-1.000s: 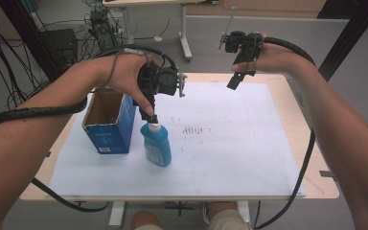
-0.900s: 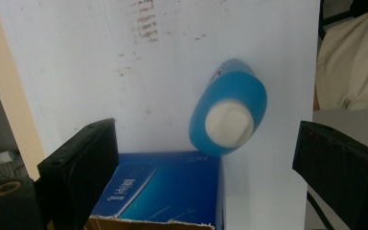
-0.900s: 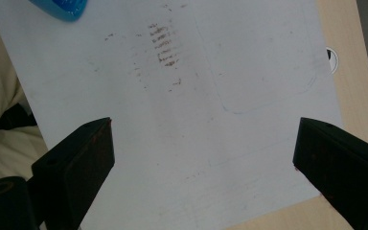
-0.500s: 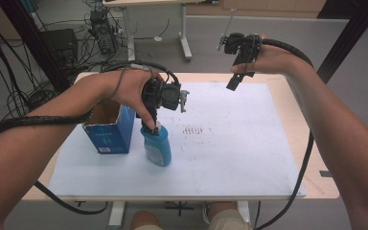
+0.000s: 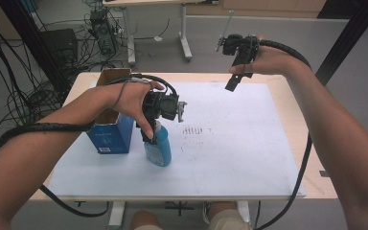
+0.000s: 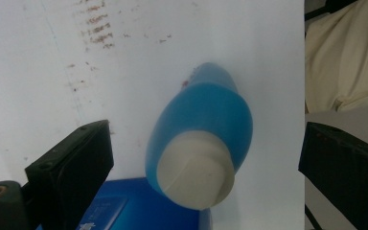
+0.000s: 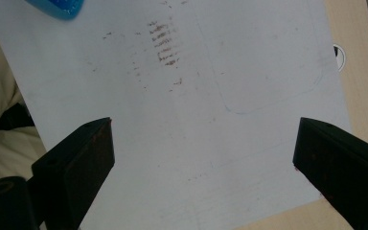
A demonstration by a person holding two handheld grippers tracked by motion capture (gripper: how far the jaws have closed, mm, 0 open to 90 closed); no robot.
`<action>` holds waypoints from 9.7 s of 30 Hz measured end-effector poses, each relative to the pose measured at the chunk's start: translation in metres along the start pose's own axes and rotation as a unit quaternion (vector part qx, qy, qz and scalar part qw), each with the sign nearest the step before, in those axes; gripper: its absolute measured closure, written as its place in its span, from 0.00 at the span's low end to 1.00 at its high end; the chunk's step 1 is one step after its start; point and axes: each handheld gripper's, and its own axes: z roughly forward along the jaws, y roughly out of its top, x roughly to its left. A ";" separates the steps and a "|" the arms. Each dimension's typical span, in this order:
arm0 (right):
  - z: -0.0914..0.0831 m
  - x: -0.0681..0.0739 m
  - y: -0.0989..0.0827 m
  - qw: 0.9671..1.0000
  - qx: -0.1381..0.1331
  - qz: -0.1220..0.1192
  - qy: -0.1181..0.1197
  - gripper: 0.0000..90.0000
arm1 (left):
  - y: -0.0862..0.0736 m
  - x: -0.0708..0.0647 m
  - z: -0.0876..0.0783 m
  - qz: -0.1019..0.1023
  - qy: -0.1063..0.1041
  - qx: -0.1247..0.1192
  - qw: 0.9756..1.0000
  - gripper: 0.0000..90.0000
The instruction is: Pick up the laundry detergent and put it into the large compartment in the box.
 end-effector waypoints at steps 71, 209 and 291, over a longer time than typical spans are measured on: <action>0.013 -0.004 0.004 1.000 -0.001 0.000 0.011 0.07 | -0.014 0.010 0.041 0.001 -0.020 -0.010 1.000 0.09; 0.018 -0.002 0.019 1.000 0.004 -0.007 0.015 0.08 | -0.020 0.009 0.045 0.026 -0.008 0.000 1.000 0.37; 0.028 -0.003 0.030 1.000 0.015 -0.011 0.022 0.08 | -0.017 0.015 0.044 0.018 -0.021 0.004 1.000 0.39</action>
